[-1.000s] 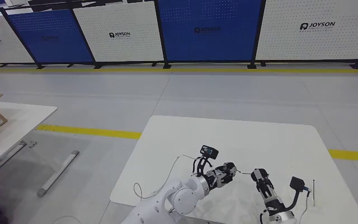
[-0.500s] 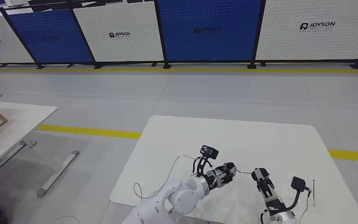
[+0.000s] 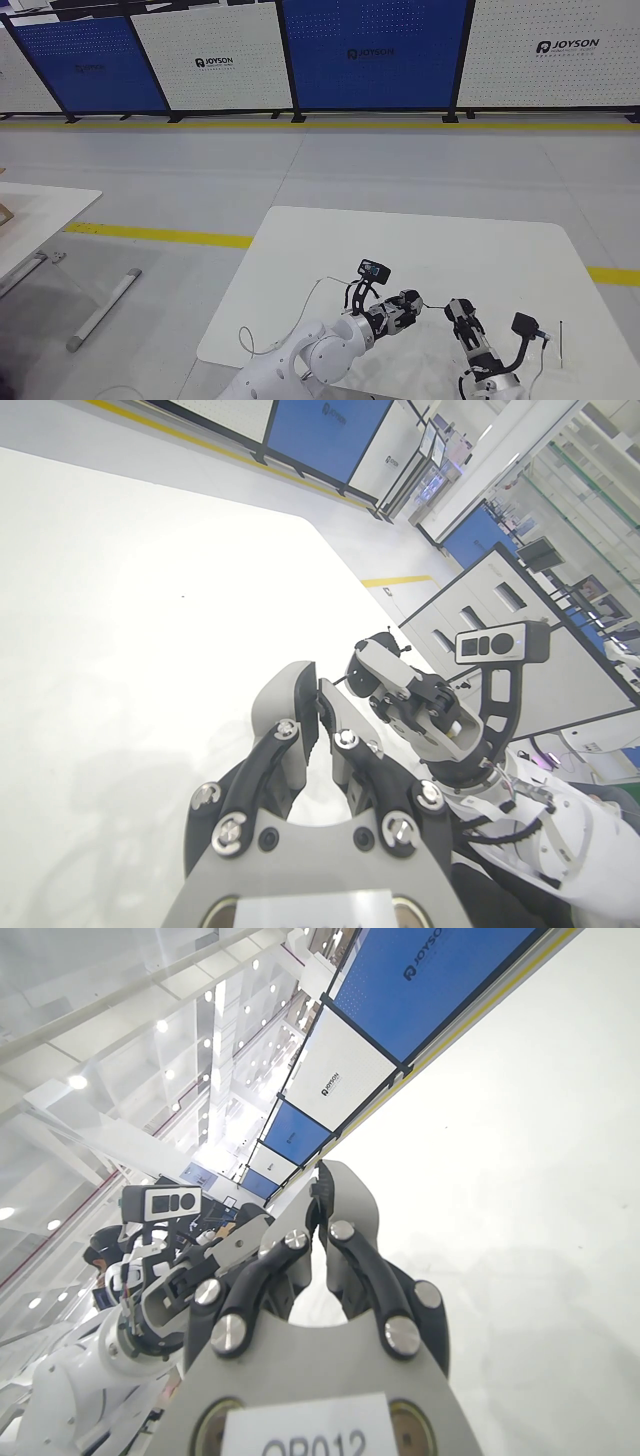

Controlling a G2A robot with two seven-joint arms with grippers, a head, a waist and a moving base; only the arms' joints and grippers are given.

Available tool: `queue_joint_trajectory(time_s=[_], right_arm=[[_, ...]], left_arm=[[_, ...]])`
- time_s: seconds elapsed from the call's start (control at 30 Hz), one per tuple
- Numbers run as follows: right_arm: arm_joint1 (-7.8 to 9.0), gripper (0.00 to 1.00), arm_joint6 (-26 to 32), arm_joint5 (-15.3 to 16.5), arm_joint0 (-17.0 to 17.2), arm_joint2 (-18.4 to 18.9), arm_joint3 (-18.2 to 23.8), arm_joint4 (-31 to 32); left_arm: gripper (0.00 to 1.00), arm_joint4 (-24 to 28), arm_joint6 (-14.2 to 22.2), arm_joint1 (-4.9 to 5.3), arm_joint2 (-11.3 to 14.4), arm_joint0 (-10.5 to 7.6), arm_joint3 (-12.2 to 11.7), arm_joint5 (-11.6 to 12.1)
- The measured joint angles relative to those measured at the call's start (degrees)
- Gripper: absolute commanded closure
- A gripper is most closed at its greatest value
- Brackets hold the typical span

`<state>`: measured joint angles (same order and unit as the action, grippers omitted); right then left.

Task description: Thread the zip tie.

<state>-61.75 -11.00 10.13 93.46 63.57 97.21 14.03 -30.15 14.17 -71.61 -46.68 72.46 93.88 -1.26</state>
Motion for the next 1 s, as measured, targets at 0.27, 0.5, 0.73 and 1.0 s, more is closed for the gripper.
queue_joint_trajectory(time_s=[0.27,0.5,0.73,1.0], right_arm=[[-0.48,1.0,2.04,1.68,0.14,0.53,-0.38,-0.71],[-0.5,1.0,2.31,1.91,0.11,0.57,-0.45,-0.83],[-0.51,1.0,2.31,1.91,0.11,0.57,-0.45,-0.83],[-0.91,1.0,4.01,4.04,0.21,1.44,-0.55,-2.63]], left_arm=[[1.0,0.0,0.0,0.0,0.0,0.0,0.0,0.0],[1.0,0.0,0.0,0.0,0.0,0.0,0.0,0.0],[1.0,0.0,0.0,0.0,0.0,0.0,0.0,0.0],[1.0,3.1,-1.11,-0.45,0.4,-0.02,-0.53,2.09]])
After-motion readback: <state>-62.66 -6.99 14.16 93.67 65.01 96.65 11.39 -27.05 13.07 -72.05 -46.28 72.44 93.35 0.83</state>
